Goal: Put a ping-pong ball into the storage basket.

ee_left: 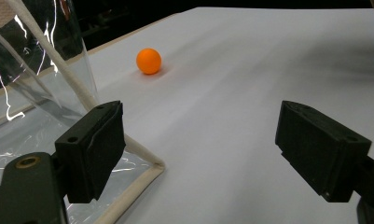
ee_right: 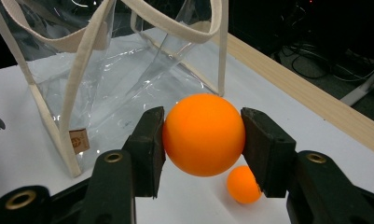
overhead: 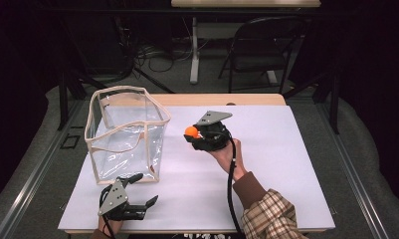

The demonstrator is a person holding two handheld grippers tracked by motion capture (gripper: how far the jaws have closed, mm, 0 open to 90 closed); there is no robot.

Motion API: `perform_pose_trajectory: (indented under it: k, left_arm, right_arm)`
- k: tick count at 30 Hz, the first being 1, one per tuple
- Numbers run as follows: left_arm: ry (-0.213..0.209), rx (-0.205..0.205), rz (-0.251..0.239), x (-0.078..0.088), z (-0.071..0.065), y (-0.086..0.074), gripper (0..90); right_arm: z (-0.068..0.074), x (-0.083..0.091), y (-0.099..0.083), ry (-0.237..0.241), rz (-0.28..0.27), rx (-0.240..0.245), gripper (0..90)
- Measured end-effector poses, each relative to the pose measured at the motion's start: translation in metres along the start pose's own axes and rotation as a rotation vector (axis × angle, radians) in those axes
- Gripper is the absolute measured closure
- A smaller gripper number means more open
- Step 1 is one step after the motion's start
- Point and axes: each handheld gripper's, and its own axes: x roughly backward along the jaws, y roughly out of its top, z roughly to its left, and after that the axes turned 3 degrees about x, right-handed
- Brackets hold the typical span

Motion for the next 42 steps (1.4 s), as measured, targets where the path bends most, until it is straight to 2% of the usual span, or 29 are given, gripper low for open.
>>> perform_pose_trajectory:
  k: [42]
  left_arm:
    - [0.000, -0.002, -0.003, 0.000, 0.001, 0.000, 15.9]
  right_arm:
    - [0.001, -0.010, 0.044, 0.014, -0.022, 0.027, 51.1]
